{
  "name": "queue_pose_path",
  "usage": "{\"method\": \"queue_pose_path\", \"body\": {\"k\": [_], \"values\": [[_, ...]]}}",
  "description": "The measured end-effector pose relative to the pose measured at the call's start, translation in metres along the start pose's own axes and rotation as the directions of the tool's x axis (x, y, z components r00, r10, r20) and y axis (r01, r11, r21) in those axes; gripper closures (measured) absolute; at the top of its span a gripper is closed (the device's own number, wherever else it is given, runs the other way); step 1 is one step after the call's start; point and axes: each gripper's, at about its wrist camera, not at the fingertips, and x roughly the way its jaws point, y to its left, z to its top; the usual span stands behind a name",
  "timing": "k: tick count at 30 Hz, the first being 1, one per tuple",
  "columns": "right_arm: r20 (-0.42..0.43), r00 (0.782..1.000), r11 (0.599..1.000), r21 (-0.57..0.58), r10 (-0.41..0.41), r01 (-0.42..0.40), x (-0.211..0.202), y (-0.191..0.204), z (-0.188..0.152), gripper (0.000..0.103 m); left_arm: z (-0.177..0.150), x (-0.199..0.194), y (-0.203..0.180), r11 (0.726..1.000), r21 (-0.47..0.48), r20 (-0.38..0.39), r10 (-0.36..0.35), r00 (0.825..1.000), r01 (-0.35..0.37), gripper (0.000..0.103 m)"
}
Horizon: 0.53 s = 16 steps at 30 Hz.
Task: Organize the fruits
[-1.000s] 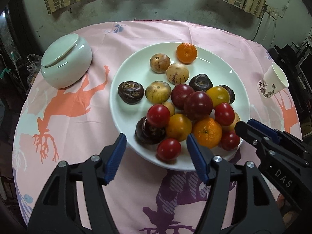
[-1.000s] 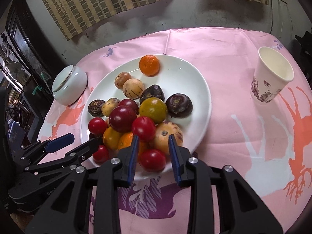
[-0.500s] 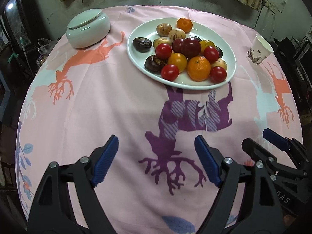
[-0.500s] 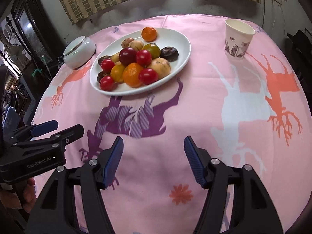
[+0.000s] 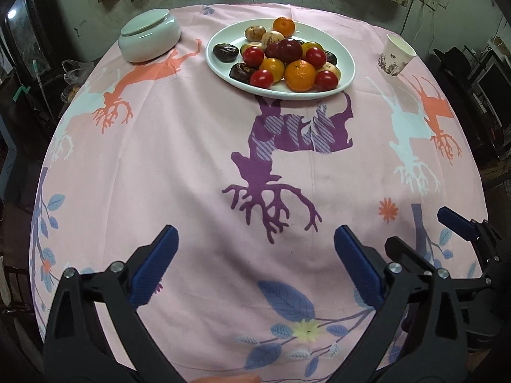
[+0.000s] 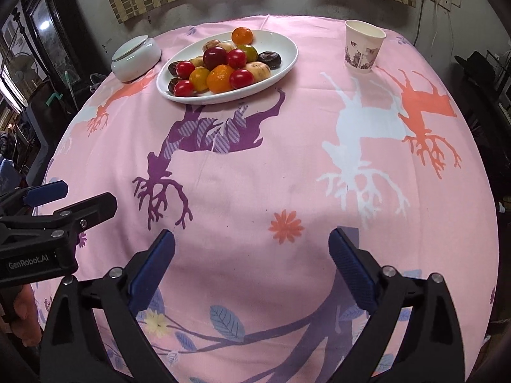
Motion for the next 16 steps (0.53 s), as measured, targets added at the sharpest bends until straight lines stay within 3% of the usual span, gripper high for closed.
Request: {"method": "queue_pose_path", "body": {"k": [5, 16], "values": [[0.003, 1.0, 1.0, -0.019, -0.004, 0.004, -0.007, 0.004, -0.01, 0.006, -0.011, -0.007, 0.001, 0.999, -0.013, -0.001, -0.029, 1.0, 0.029, 0.002], [-0.004, 1.0, 1.0, -0.013, -0.021, 0.021, -0.011, 0.005, -0.018, 0.005, -0.023, -0.007, 0.002, 1.0, -0.012, -0.018, 0.001, 1.0, -0.001, 0.002]]}}
